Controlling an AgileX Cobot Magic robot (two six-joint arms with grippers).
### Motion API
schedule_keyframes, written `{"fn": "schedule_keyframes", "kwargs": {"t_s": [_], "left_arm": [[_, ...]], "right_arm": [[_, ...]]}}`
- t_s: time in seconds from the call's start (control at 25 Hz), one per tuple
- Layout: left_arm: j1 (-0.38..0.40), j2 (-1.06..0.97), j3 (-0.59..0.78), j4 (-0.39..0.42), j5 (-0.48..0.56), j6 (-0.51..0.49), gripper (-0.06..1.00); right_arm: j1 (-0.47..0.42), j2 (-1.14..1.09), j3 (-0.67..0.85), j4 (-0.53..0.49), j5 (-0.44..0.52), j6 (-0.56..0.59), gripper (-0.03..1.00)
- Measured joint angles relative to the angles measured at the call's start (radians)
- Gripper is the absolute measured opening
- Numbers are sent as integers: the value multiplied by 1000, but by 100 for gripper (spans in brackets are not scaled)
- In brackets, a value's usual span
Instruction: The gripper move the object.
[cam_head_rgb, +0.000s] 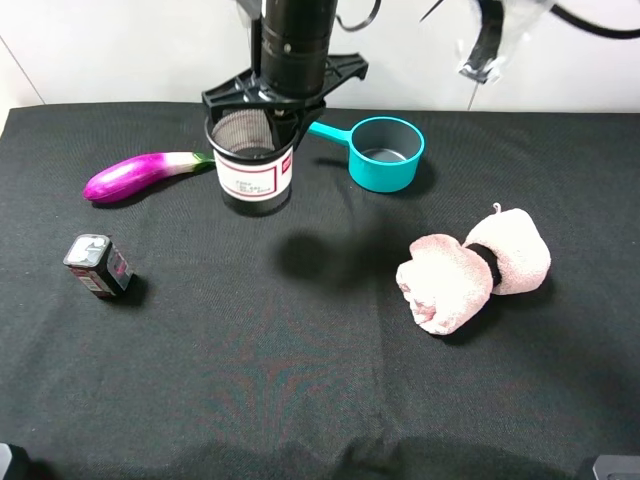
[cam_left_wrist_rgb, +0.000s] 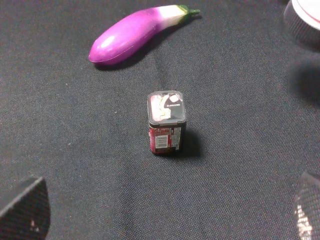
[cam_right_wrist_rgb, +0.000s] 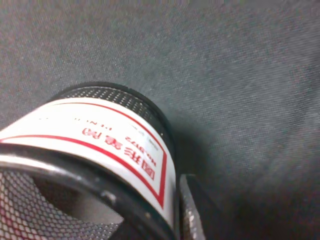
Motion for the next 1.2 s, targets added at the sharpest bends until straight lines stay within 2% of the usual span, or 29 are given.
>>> {"fn": "schedule_keyframes", "kwargs": {"t_s": [0.2,0.44,1.2], "left_arm": [[0,0,0,0,0,0,96],[0,0,0,0,0,0,96],[0,0,0,0,0,0,96]], "right_arm": [[-4,-41,0,-56,1,0,3],[-56,-74,0,-60,1,0,3],[-356,-91,0,-61,2,-61,3]]}}
